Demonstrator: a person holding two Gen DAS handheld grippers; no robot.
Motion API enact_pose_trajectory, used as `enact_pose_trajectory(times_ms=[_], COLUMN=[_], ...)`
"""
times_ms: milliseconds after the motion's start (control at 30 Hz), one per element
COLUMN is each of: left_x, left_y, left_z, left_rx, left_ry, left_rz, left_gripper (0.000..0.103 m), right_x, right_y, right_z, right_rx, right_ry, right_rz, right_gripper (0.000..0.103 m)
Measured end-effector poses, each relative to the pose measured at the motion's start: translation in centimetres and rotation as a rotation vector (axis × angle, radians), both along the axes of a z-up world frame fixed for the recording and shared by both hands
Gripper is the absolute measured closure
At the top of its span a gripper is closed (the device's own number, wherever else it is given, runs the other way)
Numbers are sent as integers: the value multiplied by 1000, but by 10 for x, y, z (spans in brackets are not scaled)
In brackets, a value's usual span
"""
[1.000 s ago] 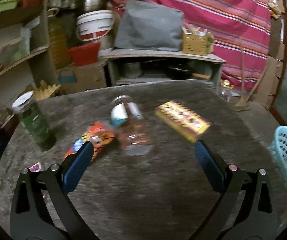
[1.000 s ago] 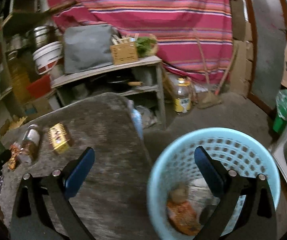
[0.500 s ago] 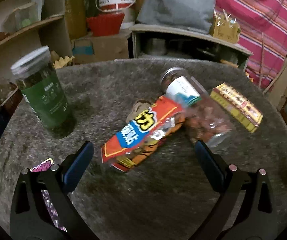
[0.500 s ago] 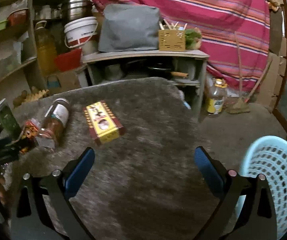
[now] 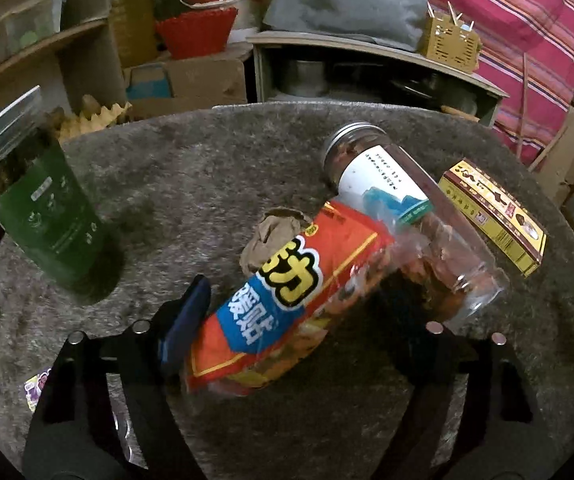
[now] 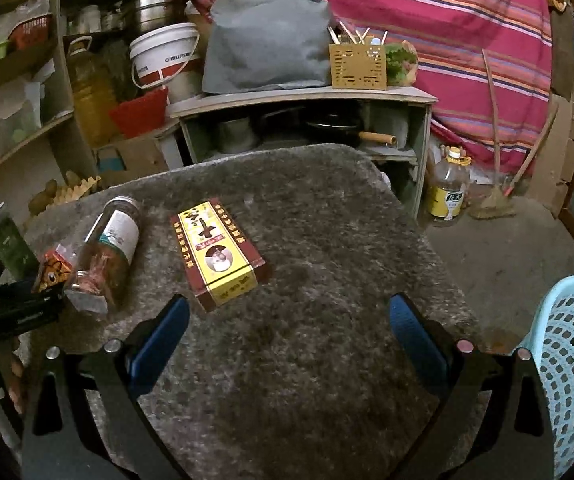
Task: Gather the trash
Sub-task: 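Grasp the red-and-blue snack bag with the left tool, then grasp the crumpled brown paper with the right tool while the left holds the bag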
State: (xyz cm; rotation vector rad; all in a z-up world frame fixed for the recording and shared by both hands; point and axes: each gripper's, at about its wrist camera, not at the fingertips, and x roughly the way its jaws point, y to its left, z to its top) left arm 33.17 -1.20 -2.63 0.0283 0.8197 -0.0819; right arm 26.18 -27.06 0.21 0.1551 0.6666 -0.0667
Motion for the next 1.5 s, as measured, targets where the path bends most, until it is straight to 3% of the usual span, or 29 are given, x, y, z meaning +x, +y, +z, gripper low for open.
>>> enact_pose_trajectory(times_ms=[167,267,500,800,1067,1233,1500], left_x=[-9,-14,-39,-61,-74,-81,-82], left_y=[4,6,18,62,102,113,138], left_z=[6,10,26,33,43,57,65], left_rx=[-7,-10,-5,-14,-80,-73,-67], left_ry=[-22,-32,-86,-99,-112,-153,-151], left_rz=[-11,-12,-12,60,103,113,131], left_gripper=[52,56,58,61,63,63,63], right_x=[3,3,1,-2,-5,1,10], right_y=[1,2,17,53,89,116,190], right_z=[-2,-2,-4,-4,1,7,32], right_rx=[-7,-12,-34,-91,-80,-113,-182], right_ry=[8,10,11,9,-4,19,-27], right_rz=[0,2,25,77,128,157,267], right_gripper=[5,5,5,5,5,5,5])
